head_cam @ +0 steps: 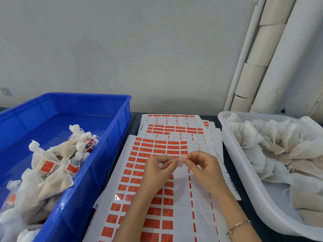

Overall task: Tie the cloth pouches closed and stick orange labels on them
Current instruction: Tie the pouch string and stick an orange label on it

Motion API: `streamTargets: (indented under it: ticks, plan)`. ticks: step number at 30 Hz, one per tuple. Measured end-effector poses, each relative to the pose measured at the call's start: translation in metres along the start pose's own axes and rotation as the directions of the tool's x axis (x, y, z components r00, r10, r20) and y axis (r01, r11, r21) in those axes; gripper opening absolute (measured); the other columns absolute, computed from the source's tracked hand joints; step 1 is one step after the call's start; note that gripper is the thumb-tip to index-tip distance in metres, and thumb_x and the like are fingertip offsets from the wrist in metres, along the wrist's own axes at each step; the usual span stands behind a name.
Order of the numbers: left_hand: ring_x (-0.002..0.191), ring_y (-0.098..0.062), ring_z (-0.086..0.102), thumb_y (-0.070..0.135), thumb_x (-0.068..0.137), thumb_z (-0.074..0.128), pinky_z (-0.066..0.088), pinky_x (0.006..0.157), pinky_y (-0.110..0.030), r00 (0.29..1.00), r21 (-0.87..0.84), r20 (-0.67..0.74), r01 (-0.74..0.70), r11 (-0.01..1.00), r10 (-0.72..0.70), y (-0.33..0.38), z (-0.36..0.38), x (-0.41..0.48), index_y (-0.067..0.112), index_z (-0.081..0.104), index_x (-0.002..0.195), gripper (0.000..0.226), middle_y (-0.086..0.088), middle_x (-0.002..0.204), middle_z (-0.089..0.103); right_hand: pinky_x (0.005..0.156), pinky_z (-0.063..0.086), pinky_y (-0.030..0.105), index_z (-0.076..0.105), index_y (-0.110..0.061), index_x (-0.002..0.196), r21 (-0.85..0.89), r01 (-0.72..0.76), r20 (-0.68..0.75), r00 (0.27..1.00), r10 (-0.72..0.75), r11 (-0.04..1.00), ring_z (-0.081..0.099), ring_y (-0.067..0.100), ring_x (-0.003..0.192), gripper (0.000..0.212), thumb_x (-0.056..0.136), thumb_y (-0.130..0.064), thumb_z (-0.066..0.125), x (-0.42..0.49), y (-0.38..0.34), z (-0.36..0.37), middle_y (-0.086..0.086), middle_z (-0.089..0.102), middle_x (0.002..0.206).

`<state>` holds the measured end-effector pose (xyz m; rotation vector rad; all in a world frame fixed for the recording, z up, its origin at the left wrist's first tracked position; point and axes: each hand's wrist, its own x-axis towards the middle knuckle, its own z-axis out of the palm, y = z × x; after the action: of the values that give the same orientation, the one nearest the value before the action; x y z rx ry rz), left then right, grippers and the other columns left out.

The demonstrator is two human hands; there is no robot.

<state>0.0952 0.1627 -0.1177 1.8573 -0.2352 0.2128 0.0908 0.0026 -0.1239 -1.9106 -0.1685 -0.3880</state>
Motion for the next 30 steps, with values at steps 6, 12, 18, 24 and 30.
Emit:
streamTargets:
  ticks: [6,12,18,24,30]
  plan:
    - [0.06,-0.001,0.06,0.03,0.084,0.069,0.043,0.051,-0.008,0.982,-0.097,0.021,0.189,0.977,-0.188,0.003,-0.002,0.001,0.034,0.073,0.071,0.014,0.016,0.059,0.065,0.075,0.05,0.008,0.069,-0.032,0.085,-0.056,0.087,0.007,0.996,-0.087,0.995,0.064,0.002,0.088,0.009,0.082,-0.024,0.072,-0.002,-0.003,-0.002,-0.024,0.068,0.086]
    - [0.046,-0.01,0.043,0.019,0.086,0.069,0.039,0.046,-0.019,0.868,-0.335,0.181,0.496,0.801,-0.461,0.007,-0.009,0.005,0.009,0.075,0.086,0.012,0.001,0.049,0.051,0.078,0.046,0.003,0.065,-0.042,0.087,-0.133,0.195,0.006,0.981,-0.196,0.972,0.061,-0.005,0.093,0.013,0.076,-0.035,0.066,-0.007,-0.009,0.001,-0.027,0.064,0.09]
    - [0.046,-0.01,0.045,0.022,0.086,0.069,0.041,0.048,-0.021,0.853,-0.343,0.184,0.521,0.782,-0.488,0.005,-0.01,0.005,0.01,0.074,0.084,0.013,0.001,0.049,0.051,0.083,0.044,0.002,0.074,-0.027,0.093,-0.218,0.276,0.026,0.96,-0.278,0.936,0.062,-0.01,0.088,0.018,0.077,-0.03,0.066,-0.009,-0.006,0.003,-0.019,0.065,0.096]
    - [0.041,-0.008,0.044,0.027,0.083,0.072,0.039,0.048,-0.022,0.85,-0.362,0.18,0.525,0.77,-0.495,0.005,-0.01,0.006,0.015,0.074,0.076,0.014,0.003,0.046,0.05,0.086,0.042,0.001,0.076,-0.017,0.099,-0.332,0.322,0.07,0.946,-0.317,0.887,0.058,-0.006,0.093,0.025,0.079,-0.026,0.064,-0.011,-0.005,0.004,-0.007,0.069,0.102]
    - [0.049,-0.009,0.047,0.031,0.079,0.074,0.041,0.048,-0.017,0.892,-0.286,0.107,0.451,0.845,-0.44,0.004,-0.004,0.004,0.023,0.077,0.082,0.01,0.005,0.053,0.058,0.088,0.039,0.0,0.074,-0.021,0.103,-0.364,0.272,-0.015,0.954,-0.298,0.891,0.055,-0.011,0.097,0.021,0.082,-0.019,0.069,-0.01,-0.002,0.005,-0.019,0.061,0.105]
